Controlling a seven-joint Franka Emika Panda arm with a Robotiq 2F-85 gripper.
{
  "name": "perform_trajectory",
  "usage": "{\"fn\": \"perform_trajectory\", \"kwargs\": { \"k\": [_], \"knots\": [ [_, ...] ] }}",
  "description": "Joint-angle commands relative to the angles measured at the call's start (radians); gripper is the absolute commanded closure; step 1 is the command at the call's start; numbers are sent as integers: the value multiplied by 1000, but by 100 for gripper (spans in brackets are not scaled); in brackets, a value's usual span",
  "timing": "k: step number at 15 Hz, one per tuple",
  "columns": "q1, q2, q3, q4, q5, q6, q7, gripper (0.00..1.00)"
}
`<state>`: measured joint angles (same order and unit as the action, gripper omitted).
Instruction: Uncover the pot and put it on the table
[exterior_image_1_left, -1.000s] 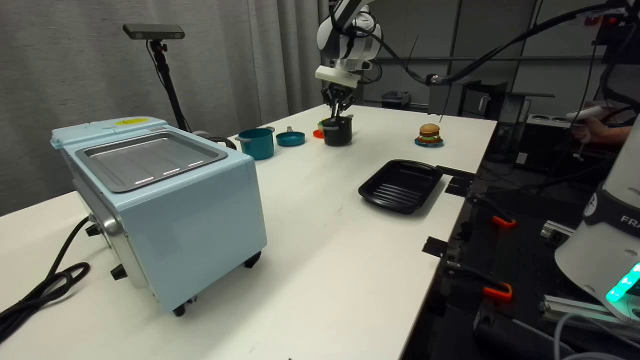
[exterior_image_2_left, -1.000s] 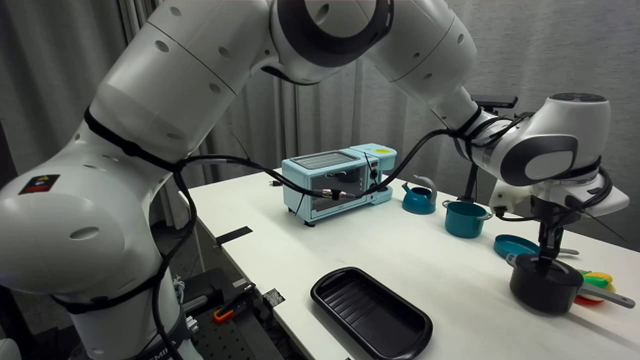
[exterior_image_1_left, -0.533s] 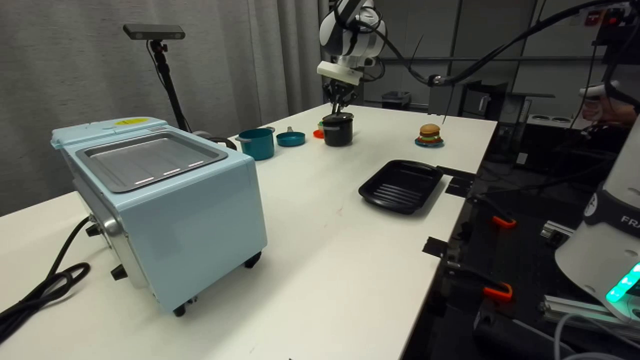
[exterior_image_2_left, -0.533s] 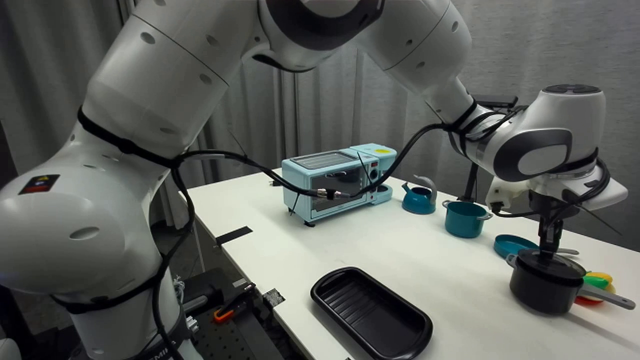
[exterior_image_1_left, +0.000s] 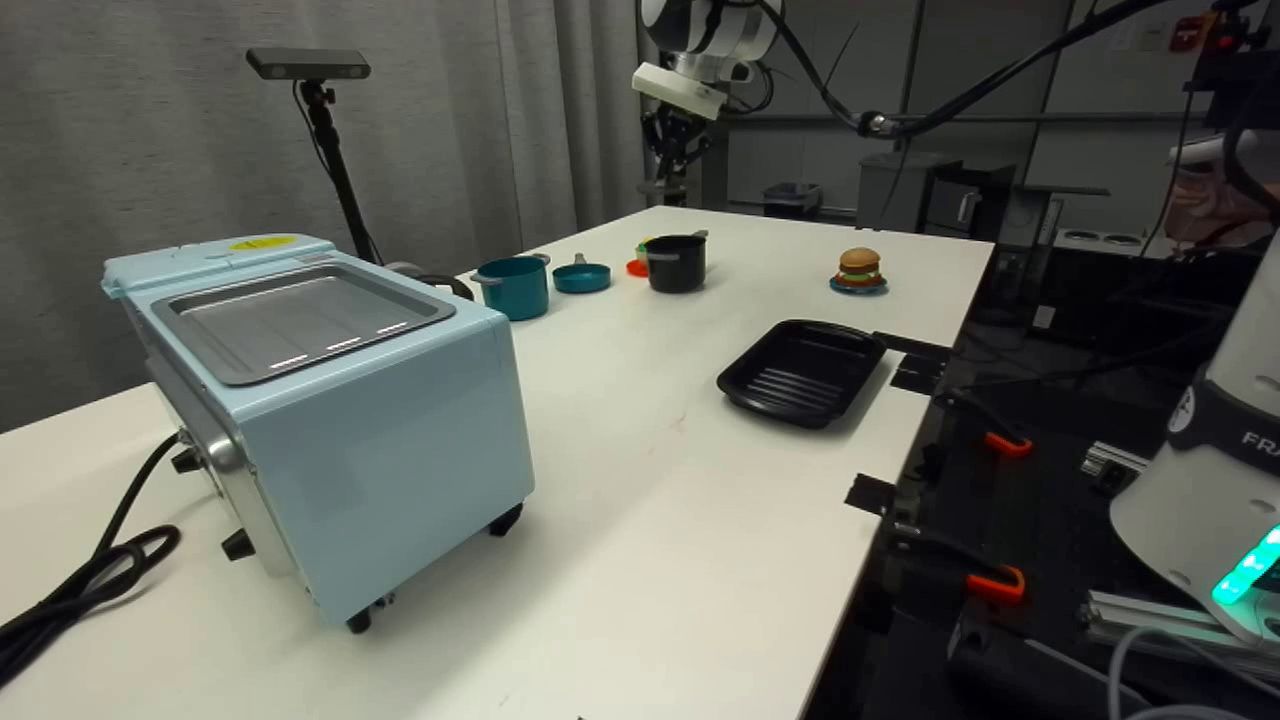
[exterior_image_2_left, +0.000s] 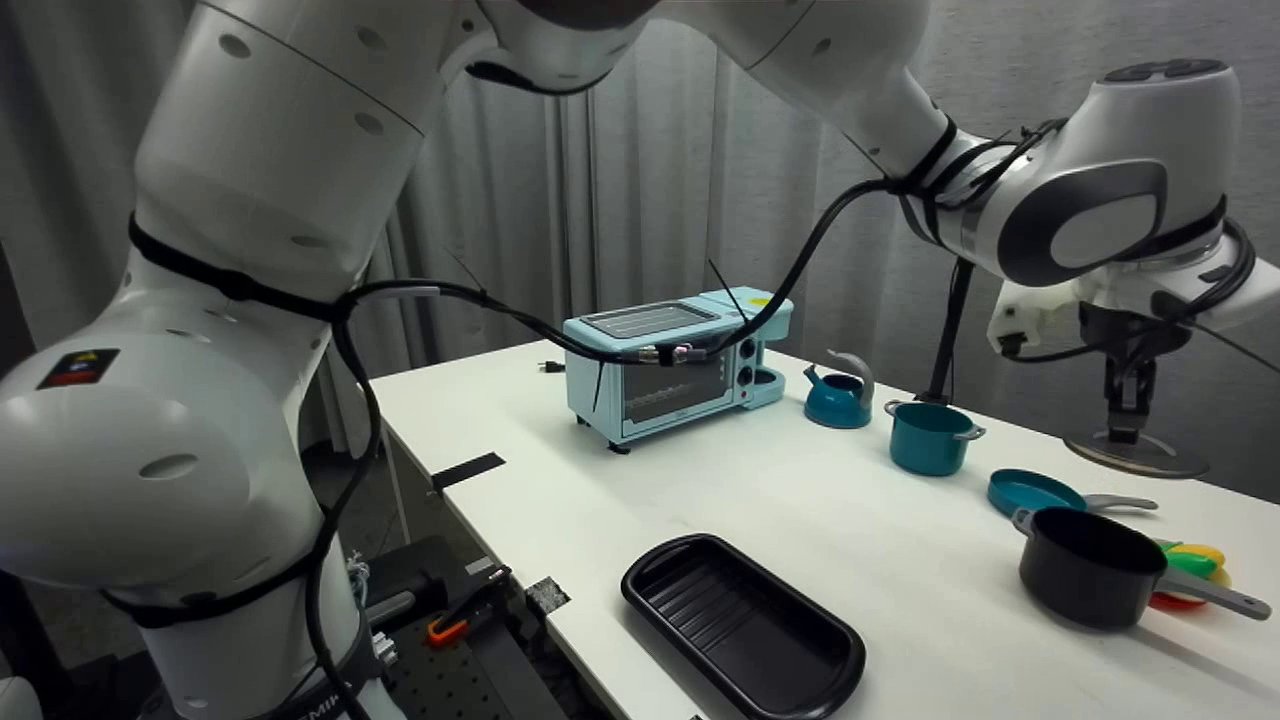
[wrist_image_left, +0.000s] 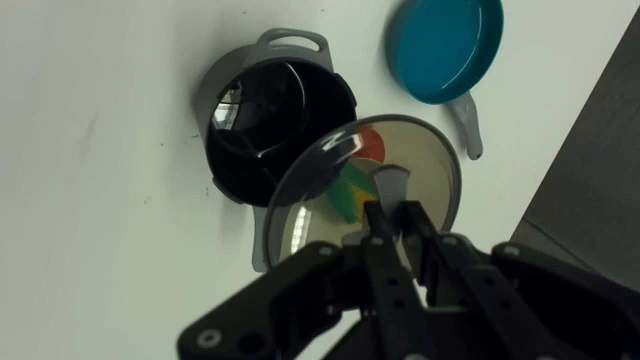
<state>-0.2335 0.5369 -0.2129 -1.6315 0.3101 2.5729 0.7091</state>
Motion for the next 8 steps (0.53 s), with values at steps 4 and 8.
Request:
{"fn": "perform_trajectory", "kwargs": {
  "k": [4,8],
  "knots": [
    [-12,-145,27,-146,35,3,-85,96],
    [-19,-201,15,-237,34,14,-139,96]
  ]
}}
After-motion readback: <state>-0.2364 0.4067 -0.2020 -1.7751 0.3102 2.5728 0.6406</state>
